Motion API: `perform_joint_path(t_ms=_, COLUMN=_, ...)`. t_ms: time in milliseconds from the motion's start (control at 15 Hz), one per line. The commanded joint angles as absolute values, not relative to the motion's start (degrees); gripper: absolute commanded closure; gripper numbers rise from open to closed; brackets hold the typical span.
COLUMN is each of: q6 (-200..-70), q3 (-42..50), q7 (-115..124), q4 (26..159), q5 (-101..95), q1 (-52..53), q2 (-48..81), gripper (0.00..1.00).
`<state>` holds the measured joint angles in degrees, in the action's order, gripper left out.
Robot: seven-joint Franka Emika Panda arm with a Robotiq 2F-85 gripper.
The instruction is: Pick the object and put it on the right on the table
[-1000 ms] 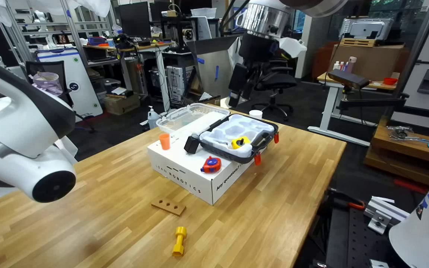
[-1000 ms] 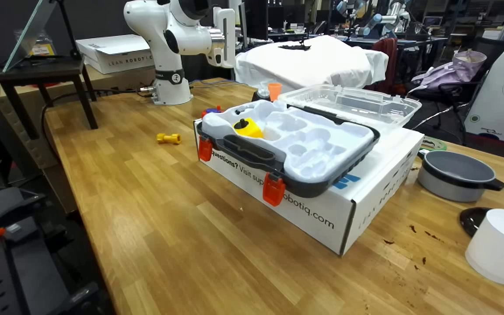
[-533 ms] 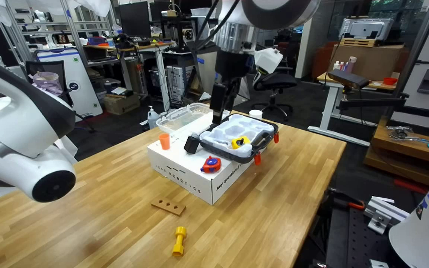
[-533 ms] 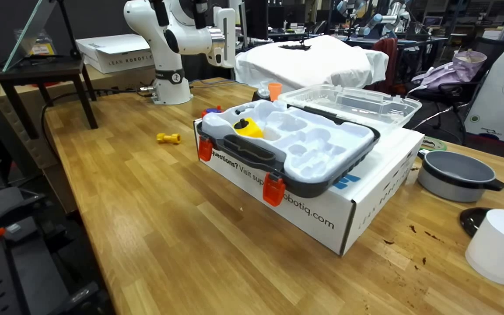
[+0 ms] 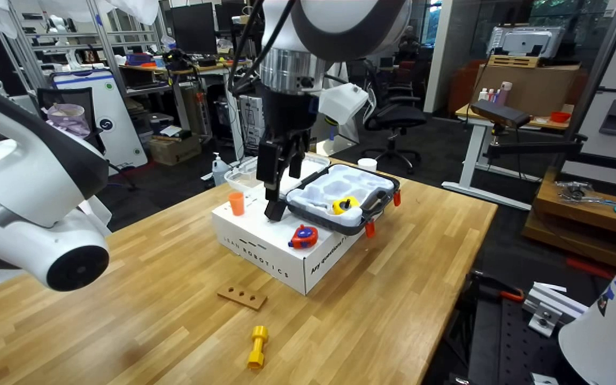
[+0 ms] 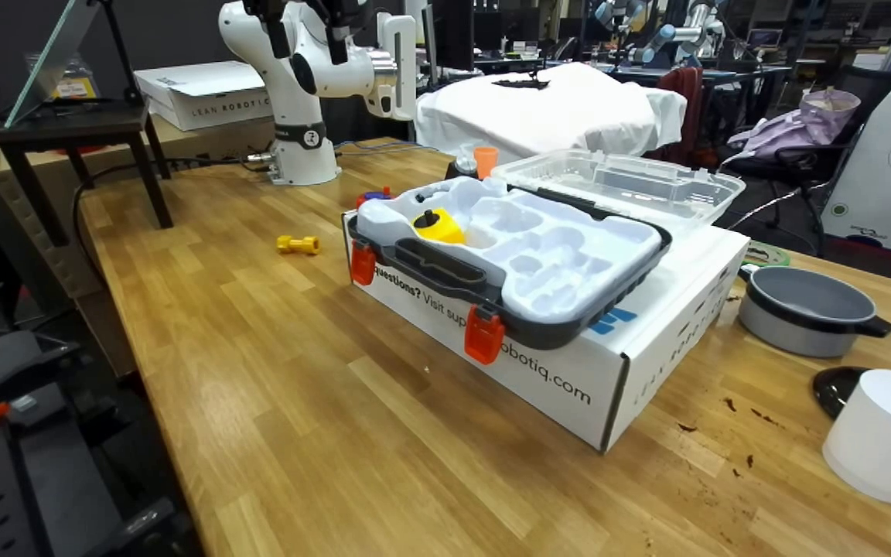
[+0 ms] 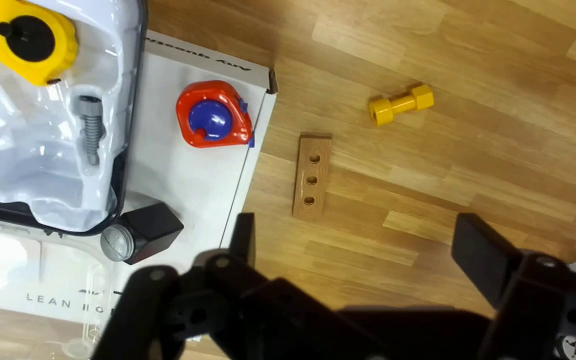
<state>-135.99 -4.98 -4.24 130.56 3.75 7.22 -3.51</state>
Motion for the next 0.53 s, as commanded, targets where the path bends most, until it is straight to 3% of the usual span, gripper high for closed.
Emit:
perform_joint_path(t_ms=0, q6=-135.8, q3=-5.3, q7=-4.2, q4=130.4, q5=3.8, q1=6.8, q2=-3.5, gripper=0.0)
perform_joint_path(t_ms=467, q6=-135.3, q3=-5.1, q7=-6.4, q4=129.8, q5=6.5, q1=7.0, q2=-3.2, gripper=0.0)
